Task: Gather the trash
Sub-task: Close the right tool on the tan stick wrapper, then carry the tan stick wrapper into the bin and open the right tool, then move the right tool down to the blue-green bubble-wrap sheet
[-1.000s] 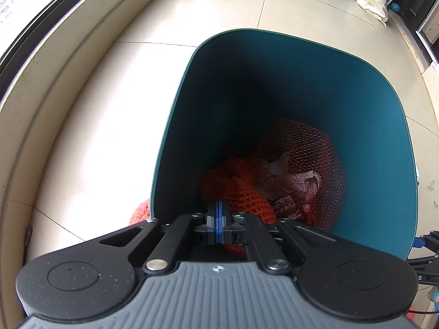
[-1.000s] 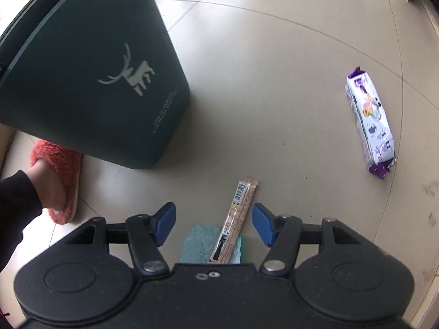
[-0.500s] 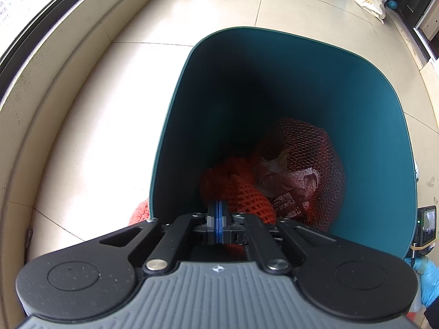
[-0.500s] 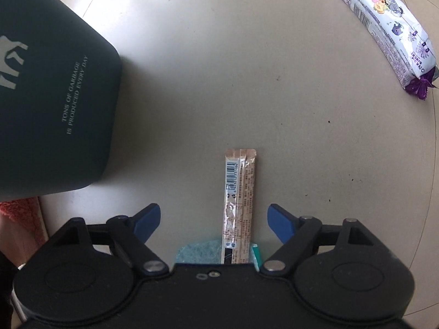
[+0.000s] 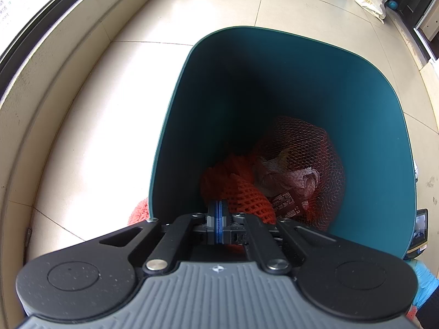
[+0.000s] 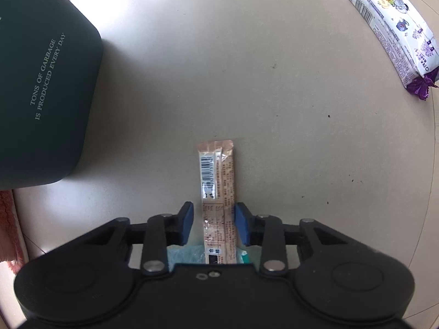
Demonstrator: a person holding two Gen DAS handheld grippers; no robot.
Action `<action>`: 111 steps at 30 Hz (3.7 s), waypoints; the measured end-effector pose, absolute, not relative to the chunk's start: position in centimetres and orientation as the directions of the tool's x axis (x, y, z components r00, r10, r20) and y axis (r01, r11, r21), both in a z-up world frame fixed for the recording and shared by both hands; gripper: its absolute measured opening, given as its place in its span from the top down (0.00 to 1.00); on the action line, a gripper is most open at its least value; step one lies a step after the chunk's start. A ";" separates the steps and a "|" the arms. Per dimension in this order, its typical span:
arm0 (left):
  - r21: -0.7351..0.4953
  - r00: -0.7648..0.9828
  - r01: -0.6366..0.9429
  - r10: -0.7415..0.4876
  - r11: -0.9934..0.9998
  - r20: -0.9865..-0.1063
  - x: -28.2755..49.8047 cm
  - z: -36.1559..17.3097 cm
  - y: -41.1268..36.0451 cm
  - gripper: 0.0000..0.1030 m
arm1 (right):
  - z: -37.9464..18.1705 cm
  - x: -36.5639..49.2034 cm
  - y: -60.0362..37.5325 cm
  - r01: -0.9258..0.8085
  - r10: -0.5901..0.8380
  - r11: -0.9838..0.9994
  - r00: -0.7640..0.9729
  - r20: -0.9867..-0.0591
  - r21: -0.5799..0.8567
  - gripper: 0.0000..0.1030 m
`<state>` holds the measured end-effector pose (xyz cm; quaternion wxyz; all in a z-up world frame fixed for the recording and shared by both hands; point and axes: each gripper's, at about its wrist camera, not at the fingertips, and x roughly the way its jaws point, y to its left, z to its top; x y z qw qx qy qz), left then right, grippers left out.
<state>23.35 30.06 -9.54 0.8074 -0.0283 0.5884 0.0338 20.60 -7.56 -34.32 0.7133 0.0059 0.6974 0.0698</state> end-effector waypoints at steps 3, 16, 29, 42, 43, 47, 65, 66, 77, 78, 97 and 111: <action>-0.006 0.305 -0.088 0.021 0.996 -0.952 23.4 -9.5 30.1 1.00 | -34.5 20.5 -7.8 -0.097 0.091 0.991 0.019 -0.996 0.088 0.77; 0.006 0.309 -0.092 0.034 0.996 -0.950 23.3 -9.5 29.8 1.00 | -29.5 20.0 -8.6 -0.098 0.160 0.983 0.061 -0.985 0.154 0.82; 0.015 0.308 -0.096 0.044 0.995 -0.950 23.3 -9.5 29.5 1.00 | -11.1 20.3 -5.2 -0.316 0.279 0.924 0.176 -0.944 0.214 0.82; 0.001 0.308 -0.096 0.030 0.995 -0.951 23.4 -9.5 29.9 1.00 | 2.6 21.7 4.4 -0.584 0.438 0.787 0.305 -0.846 0.198 0.82; 0.000 0.308 -0.095 0.029 0.996 -0.951 23.3 -9.5 30.0 1.00 | 2.7 21.7 5.3 -0.592 0.443 0.781 0.302 -0.844 0.198 0.82; -0.006 0.309 -0.095 0.023 0.995 -0.951 23.3 -9.5 30.1 1.00 | 0.8 23.4 7.6 -0.606 0.433 0.773 0.291 -0.853 0.186 0.82; -0.008 0.311 -0.083 0.018 0.997 -0.950 23.3 -9.6 30.0 1.00 | -13.0 28.5 13.4 -0.471 0.309 0.862 0.189 -0.932 0.190 0.80; -0.010 0.311 -0.082 0.016 0.997 -0.950 23.3 -9.6 30.1 1.00 | -13.5 28.8 13.8 -0.467 0.299 0.864 0.181 -0.937 0.186 0.80; -0.014 0.312 -0.083 0.012 0.996 -0.950 23.3 -9.6 30.1 1.00 | -13.6 28.5 14.6 -0.474 0.281 0.864 0.167 -0.945 0.173 0.69; -0.014 0.312 -0.083 0.013 0.996 -0.950 23.3 -9.6 30.1 1.00 | -13.1 28.4 14.2 -0.481 0.294 0.858 0.167 -0.941 0.182 0.69; 0.007 0.313 -0.077 0.031 0.997 -0.949 23.3 -9.3 29.7 1.00 | -2.2 23.4 5.8 -0.555 0.486 0.780 0.244 -0.839 0.291 0.39; 0.014 0.310 -0.080 0.038 0.997 -0.950 23.2 -9.3 29.6 1.00 | -8.7 19.2 -2.0 -0.480 0.416 0.833 0.219 -0.883 0.273 0.16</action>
